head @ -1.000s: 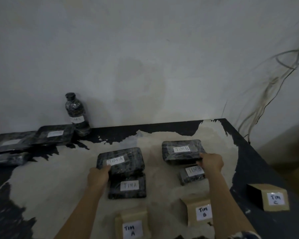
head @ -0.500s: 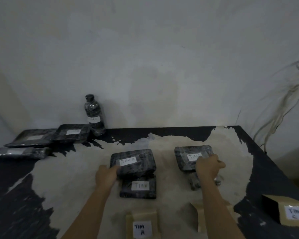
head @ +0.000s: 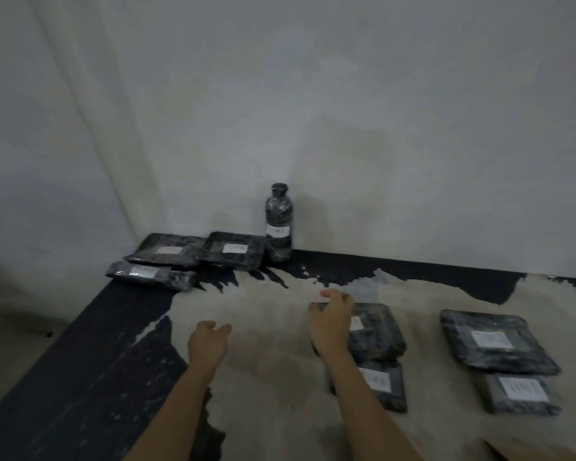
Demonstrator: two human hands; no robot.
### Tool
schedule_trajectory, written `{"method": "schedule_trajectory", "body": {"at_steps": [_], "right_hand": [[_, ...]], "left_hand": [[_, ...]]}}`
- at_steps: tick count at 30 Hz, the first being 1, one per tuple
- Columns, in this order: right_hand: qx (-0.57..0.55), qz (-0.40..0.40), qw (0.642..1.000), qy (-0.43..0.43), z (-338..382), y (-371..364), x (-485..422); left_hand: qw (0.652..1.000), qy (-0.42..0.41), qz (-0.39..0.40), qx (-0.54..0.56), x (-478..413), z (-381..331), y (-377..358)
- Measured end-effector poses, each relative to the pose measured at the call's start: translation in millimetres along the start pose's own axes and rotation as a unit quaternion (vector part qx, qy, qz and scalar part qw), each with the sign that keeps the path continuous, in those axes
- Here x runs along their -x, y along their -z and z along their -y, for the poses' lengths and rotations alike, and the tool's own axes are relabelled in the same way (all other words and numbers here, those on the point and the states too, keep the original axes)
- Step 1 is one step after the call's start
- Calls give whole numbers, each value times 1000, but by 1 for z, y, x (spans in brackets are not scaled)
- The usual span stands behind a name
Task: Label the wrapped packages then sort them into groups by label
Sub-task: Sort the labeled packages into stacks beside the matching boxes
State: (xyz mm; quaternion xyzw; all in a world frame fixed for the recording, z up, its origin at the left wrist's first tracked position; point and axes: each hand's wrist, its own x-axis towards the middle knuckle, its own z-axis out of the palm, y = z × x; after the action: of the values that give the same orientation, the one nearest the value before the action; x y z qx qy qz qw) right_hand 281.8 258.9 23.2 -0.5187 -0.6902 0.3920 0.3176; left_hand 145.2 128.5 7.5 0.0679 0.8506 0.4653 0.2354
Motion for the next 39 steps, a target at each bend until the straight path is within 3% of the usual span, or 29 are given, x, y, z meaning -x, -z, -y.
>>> {"method": "schedule_trajectory", "body": {"at_steps": [6,12,21,26,30,33,39], "right_hand": [[13,104,994,-39,39,-88,-2],[-11,117,986,-121,61,-145,-38],[-258,89,925,-265,65,-181,-90],[-230,105,924,-289,63,-199,-103],[-226,52,928,-293,59,-208,-108],[-269,37,911,-310,59,-209,-108],[-353,81,869,-336,62,-200,-94]], "left_hand": [[999,34,-23,19,-68,12,61],[998,37,-39,17,-136,14,99],[995,27,-92,39,-217,7,119],[987,-20,-161,-10,-247,3,130],[992,-7,-126,-31,-269,5,134],[992,32,-120,-18,-273,6,137],[985,133,-64,91,-263,6,142]]}}
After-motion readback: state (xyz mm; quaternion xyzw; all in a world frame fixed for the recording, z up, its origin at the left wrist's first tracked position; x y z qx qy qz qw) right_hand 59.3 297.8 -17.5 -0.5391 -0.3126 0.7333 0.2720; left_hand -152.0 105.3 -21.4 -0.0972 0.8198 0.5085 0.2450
